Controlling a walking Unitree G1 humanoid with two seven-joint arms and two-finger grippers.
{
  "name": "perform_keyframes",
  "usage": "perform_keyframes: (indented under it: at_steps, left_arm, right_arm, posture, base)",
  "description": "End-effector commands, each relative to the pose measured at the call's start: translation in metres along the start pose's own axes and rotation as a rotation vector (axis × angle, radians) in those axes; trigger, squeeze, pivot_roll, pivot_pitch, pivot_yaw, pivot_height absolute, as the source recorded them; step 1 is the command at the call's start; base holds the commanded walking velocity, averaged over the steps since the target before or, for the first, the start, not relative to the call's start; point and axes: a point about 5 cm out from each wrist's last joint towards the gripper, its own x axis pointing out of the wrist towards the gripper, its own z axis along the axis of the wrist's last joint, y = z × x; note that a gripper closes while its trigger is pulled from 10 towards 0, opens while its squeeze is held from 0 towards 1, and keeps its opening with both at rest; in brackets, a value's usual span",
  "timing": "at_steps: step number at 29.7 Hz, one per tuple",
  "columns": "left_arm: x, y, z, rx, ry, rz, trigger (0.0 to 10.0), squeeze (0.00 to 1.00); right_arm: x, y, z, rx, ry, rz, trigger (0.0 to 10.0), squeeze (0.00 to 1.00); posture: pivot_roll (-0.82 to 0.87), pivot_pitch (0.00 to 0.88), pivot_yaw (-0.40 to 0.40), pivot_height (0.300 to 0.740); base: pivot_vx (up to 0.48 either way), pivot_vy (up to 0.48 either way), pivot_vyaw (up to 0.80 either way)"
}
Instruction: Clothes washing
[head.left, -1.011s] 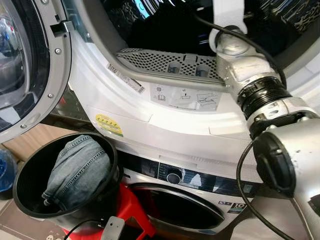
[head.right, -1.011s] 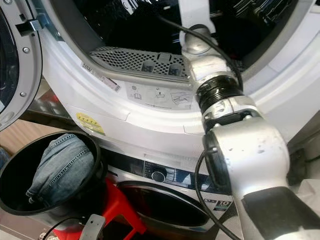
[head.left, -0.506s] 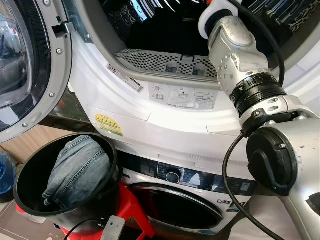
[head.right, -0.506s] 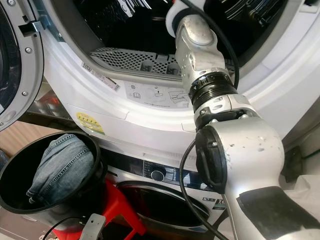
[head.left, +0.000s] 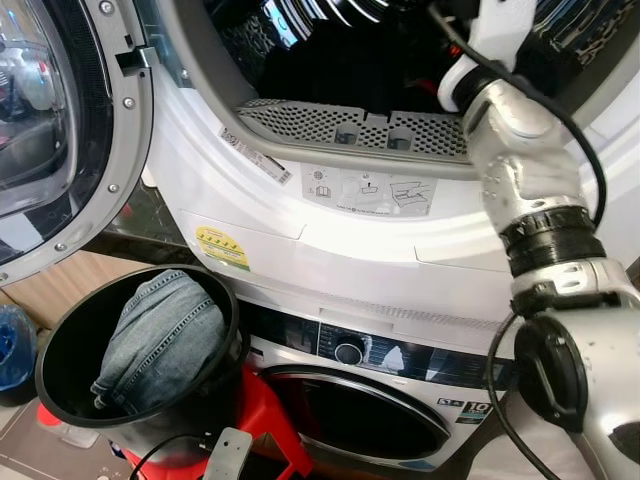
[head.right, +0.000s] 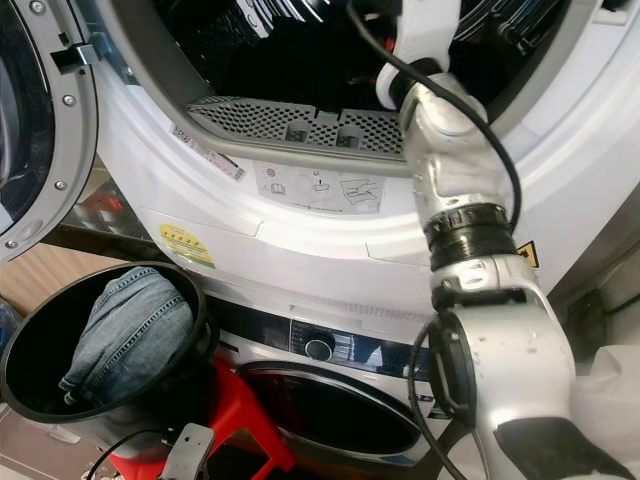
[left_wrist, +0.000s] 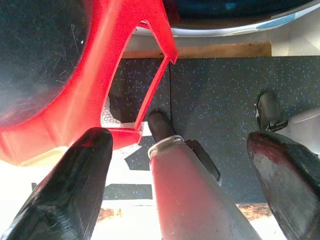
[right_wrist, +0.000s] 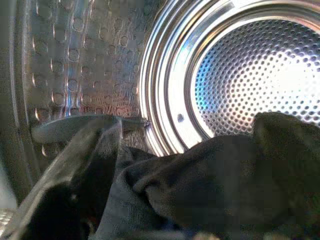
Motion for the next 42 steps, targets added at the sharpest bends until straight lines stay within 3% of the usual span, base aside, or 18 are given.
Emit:
perform_keyframes:
  at_steps: [1, 3, 5, 7, 15, 16, 18, 21, 22, 26, 28, 32, 33, 35, 37, 39, 41, 42]
  left_arm:
    - [-0.001, 0.002, -0.007, -0.009, 0.023, 0.002, 10.0, 0.00]
    - [-0.001, 0.001, -0.007, -0.010, 0.024, 0.001, 10.0, 0.00]
    - [-0.001, 0.001, -0.007, -0.009, 0.024, 0.000, 10.0, 0.00]
    - [-0.001, 0.001, -0.007, -0.010, 0.023, 0.000, 10.0, 0.00]
    - [-0.001, 0.000, -0.007, -0.017, 0.023, -0.001, 10.0, 0.00]
    - [-0.001, 0.000, -0.007, -0.021, 0.022, 0.001, 10.0, 0.00]
    - [-0.001, 0.000, -0.007, -0.022, 0.021, 0.001, 10.0, 0.00]
    - [0.000, 0.000, -0.005, -0.021, 0.019, 0.000, 10.0, 0.00]
    - [0.000, 0.000, -0.005, -0.018, 0.018, -0.001, 10.0, 0.00]
    - [0.000, 0.001, -0.004, -0.015, 0.017, 0.000, 10.0, 0.00]
    - [0.000, 0.001, -0.004, -0.015, 0.016, 0.001, 10.0, 0.00]
    - [0.000, 0.001, -0.004, -0.011, 0.015, 0.004, 10.0, 0.00]
    - [0.000, 0.001, -0.004, -0.011, 0.015, 0.004, 10.0, 0.00]
    - [0.000, 0.001, -0.004, -0.010, 0.015, 0.004, 10.0, 0.00]
    - [0.000, 0.001, -0.004, -0.012, 0.015, 0.005, 10.0, 0.00]
    - [0.000, 0.001, -0.004, -0.011, 0.015, 0.005, 10.0, 0.00]
    - [0.000, 0.001, -0.004, -0.011, 0.015, 0.006, 10.0, 0.00]
    - [-0.001, 0.001, -0.004, -0.009, 0.015, 0.006, 10.0, 0.00]
  right_arm:
    - [-0.004, 0.002, 0.018, 0.051, -0.078, 0.041, 10.0, 0.00]
    - [-0.012, 0.009, 0.025, 0.116, -0.117, 0.094, 10.0, 0.00]
    - [-0.033, 0.032, 0.039, 0.259, -0.192, 0.278, 10.0, 0.00]
    - [-0.045, 0.044, 0.044, 0.316, -0.223, 0.393, 10.0, 0.00]
    - [-0.085, 0.066, 0.039, 0.376, -0.251, 0.617, 10.0, 0.00]
    - [-0.113, 0.078, 0.032, 0.440, -0.223, 0.729, 10.0, 0.00]
    - [-0.116, 0.079, 0.032, 0.451, -0.218, 0.742, 10.0, 0.00]
    - [-0.156, 0.105, 0.016, 0.485, -0.126, 0.940, 10.0, 0.00]
    - [-0.170, 0.113, 0.007, 0.558, -0.080, 0.995, 10.0, 0.00]
    - [-0.180, 0.121, -0.010, 0.626, -0.006, 0.987, 10.0, 0.00]
    - [-0.186, 0.129, -0.034, 0.641, 0.104, 0.950, 10.0, 0.00]
    - [-0.218, 0.143, -0.092, 0.674, 0.381, 0.909, 10.0, 0.00]
    - [-0.218, 0.143, -0.092, 0.674, 0.381, 0.909, 10.0, 0.00]
    - [-0.244, 0.140, -0.144, 0.625, 0.608, 0.804, 10.0, 0.00]
    - [-0.254, 0.138, -0.160, 0.615, 0.668, 0.770, 10.0, 0.00]
    - [-0.271, 0.128, -0.202, 0.576, 0.847, 0.587, 10.0, 0.00]
    - [-0.274, 0.126, -0.210, 0.561, 0.873, 0.542, 10.0, 0.00]
    - [-0.281, 0.122, -0.230, 0.533, 0.963, 0.437, 10.0, 0.00]
  posture:
    - [-0.19, 0.110, 0.106, 0.740]
    - [-0.19, 0.110, 0.107, 0.740]
    - [-0.20, 0.112, 0.106, 0.740]
    - [-0.20, 0.111, 0.104, 0.740]
    - [-0.19, 0.114, 0.097, 0.740]
    - [-0.19, 0.114, 0.095, 0.740]
    - [-0.19, 0.114, 0.095, 0.740]
    - [-0.20, 0.113, 0.097, 0.740]
    - [-0.20, 0.113, 0.097, 0.740]
    - [-0.20, 0.111, 0.096, 0.740]
    - [-0.20, 0.110, 0.097, 0.740]
    - [-0.19, 0.107, 0.095, 0.740]
    - [-0.19, 0.107, 0.095, 0.740]
    - [-0.19, 0.107, 0.094, 0.740]
    - [-0.19, 0.108, 0.092, 0.740]
    - [-0.18, 0.104, 0.089, 0.740]
    - [-0.18, 0.104, 0.089, 0.740]
    - [-0.18, 0.102, 0.091, 0.740]
  base:
    - [0.000, 0.000, 0.00]
    - [0.000, 0.000, 0.00]
    - [0.000, 0.000, 0.00]
    - [0.000, 0.000, 0.00]
    - [0.000, 0.000, 0.00]
    - [0.000, 0.000, 0.00]
    - [0.000, 0.000, 0.00]
    - [0.000, 0.000, 0.00]
    - [0.000, 0.000, 0.00]
    - [0.000, 0.000, 0.00]
    - [0.000, 0.000, 0.00]
    - [0.000, 0.000, 0.00]
    - [0.000, 0.000, 0.00]
    - [0.000, 0.000, 0.00]
    - [0.000, 0.000, 0.00]
    - [0.000, 0.000, 0.00]
    - [0.000, 0.000, 0.00]
    - [0.000, 0.000, 0.00]
